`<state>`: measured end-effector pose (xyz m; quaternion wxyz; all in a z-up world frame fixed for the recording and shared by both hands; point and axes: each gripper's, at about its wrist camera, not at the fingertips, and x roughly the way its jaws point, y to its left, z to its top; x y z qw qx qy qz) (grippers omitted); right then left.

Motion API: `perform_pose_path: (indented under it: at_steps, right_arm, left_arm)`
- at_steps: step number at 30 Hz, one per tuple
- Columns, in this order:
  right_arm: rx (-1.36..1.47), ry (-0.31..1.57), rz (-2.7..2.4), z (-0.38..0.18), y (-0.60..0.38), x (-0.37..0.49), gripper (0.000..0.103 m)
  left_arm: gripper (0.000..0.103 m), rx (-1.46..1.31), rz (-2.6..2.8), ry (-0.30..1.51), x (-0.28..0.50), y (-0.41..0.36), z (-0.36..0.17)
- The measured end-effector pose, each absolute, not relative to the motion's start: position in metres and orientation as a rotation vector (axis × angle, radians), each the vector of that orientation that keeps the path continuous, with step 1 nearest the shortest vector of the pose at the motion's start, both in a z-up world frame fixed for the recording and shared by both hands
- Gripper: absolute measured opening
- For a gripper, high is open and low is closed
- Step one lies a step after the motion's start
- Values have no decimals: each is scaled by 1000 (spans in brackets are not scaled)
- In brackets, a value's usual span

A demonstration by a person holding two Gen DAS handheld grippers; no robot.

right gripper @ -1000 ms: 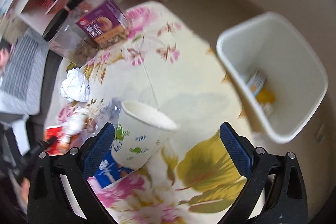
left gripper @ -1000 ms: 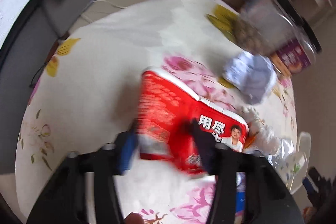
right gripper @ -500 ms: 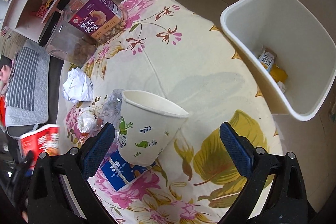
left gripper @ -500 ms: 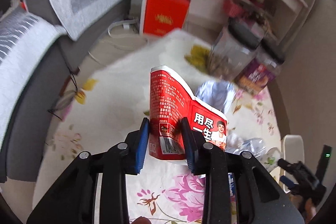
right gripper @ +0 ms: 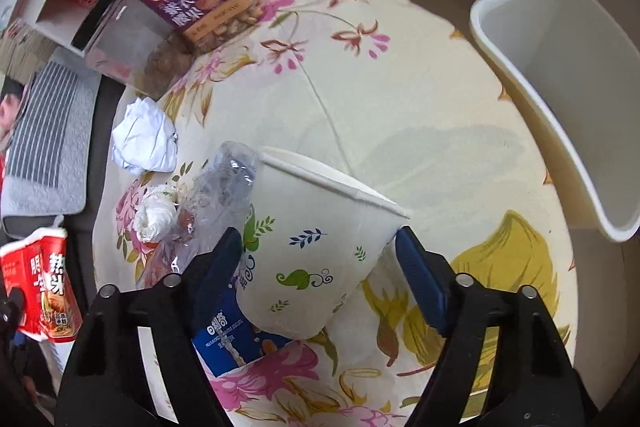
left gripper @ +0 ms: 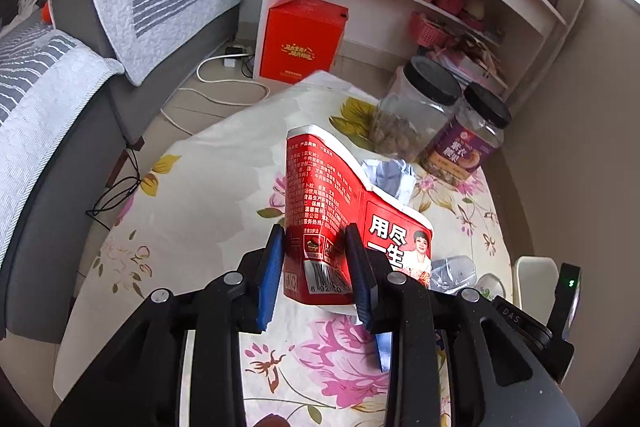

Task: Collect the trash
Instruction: 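Lift the red noodle cup with the left tool while the right tool lifts the white paper cup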

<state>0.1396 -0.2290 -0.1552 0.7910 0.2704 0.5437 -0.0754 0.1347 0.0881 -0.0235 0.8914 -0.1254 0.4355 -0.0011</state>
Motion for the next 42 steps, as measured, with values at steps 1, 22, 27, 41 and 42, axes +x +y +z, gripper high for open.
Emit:
perform_pose_path:
  at_steps: [1,22,27,41,42]
  right_arm:
    - [561,1159,-154,-151,-227,139,63]
    - [192,776,33,-47,-172,108,55]
    - [104,682,18,-30,-167,97,55]
    - [38,618,-29,-18,-179,86,55]
    - [38,617,-34,-18,-181,86,56]
  left_arm:
    - [31,-253,-6,903,134,86,-24]
    - [32,-152,43,732,115,56,-4]
    - [32,-100,64,671,109,43,2]
    - [32,-8,50,609,100,4,3]
    - [32,-7,46,608,100,2,3]
